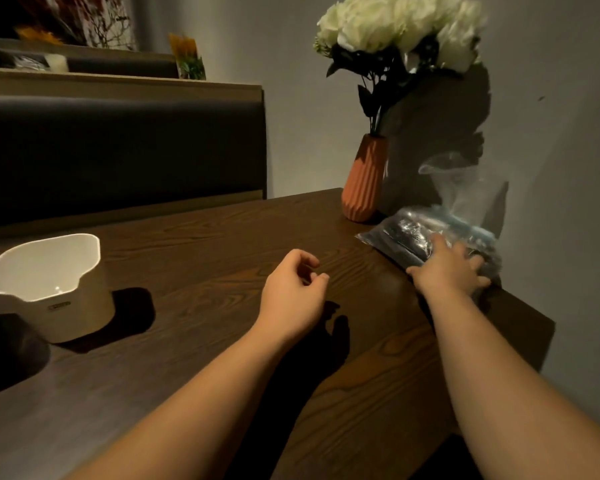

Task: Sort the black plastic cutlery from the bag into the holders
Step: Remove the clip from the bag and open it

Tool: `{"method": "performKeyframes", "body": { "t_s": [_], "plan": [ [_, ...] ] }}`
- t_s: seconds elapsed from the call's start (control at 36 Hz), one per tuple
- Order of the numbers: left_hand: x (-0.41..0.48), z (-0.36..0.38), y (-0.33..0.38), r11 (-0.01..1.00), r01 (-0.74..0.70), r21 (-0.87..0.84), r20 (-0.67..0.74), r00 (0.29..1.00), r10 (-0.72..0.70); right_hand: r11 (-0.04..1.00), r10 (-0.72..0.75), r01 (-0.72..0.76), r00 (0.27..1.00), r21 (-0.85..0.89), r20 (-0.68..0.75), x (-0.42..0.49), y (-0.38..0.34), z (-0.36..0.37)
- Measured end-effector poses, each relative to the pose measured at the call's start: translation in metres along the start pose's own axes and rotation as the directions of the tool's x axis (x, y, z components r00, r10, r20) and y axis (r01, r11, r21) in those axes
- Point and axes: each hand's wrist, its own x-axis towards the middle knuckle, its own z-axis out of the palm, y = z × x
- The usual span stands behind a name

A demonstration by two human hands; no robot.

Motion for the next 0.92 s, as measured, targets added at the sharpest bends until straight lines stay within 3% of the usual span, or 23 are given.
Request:
{"method": "performKeyframes", "body": {
  "t_s": [0.19, 0.44, 0.56, 0.61, 0.67, 0.72, 0.78, 0.81, 0.86, 0.92],
  "plan": [
    [0.000, -0.005, -0.005, 0.993, 0.110, -0.042, -0.011, 0.994, -0.110, 0.990, -0.128, 0.136, 0.975, 0.031, -0.181, -0.034, -0.028, 0.003],
    [-0.016, -0.012, -0.008, 0.968, 0.229, -0.104, -0.033, 0.972, -0.234, 0.944, -0.326, 0.329, 0.942, 0.024, -0.083, -0.153, -0.077, -0.001],
    [-0.036, -0.041, -0.010, 0.928, 0.276, -0.250, -0.068, 0.951, -0.302, 0.866, -0.498, 0.496, 0.867, 0.068, 0.022, -0.229, -0.093, -0.013],
    [-0.044, -0.064, -0.015, 0.889, 0.316, -0.330, -0.102, 0.925, -0.367, 0.787, -0.609, 0.588, 0.790, 0.187, 0.076, -0.258, -0.092, -0.027],
    [-0.052, -0.090, -0.023, 0.871, 0.328, -0.365, -0.148, 0.903, -0.402, 0.676, -0.677, 0.631, 0.735, 0.380, -0.015, -0.278, -0.083, -0.039],
    [-0.063, -0.113, -0.030, 0.893, 0.330, -0.306, -0.179, 0.901, -0.394, 0.529, -0.615, 0.652, 0.736, 0.544, -0.284, -0.288, -0.072, -0.043],
    [-0.077, -0.131, -0.034, 0.926, 0.305, -0.222, -0.186, 0.919, -0.347, 0.419, -0.403, 0.608, 0.790, 0.675, -0.462, -0.290, -0.062, -0.031],
    [-0.084, -0.138, -0.035, 0.945, 0.277, -0.176, -0.182, 0.934, -0.307, 0.387, -0.282, 0.524, 0.850, 0.758, -0.444, -0.288, -0.058, -0.022],
    [-0.094, -0.150, -0.039, 0.974, 0.214, -0.069, -0.146, 0.964, -0.222, 0.354, -0.113, 0.300, 0.954, 0.886, -0.277, -0.281, -0.056, -0.002],
    [-0.104, -0.159, -0.039, 0.988, 0.148, 0.043, -0.127, 0.982, -0.141, 0.335, -0.110, 0.096, 0.992, 0.937, -0.062, -0.275, -0.061, 0.015]
  ]
}}
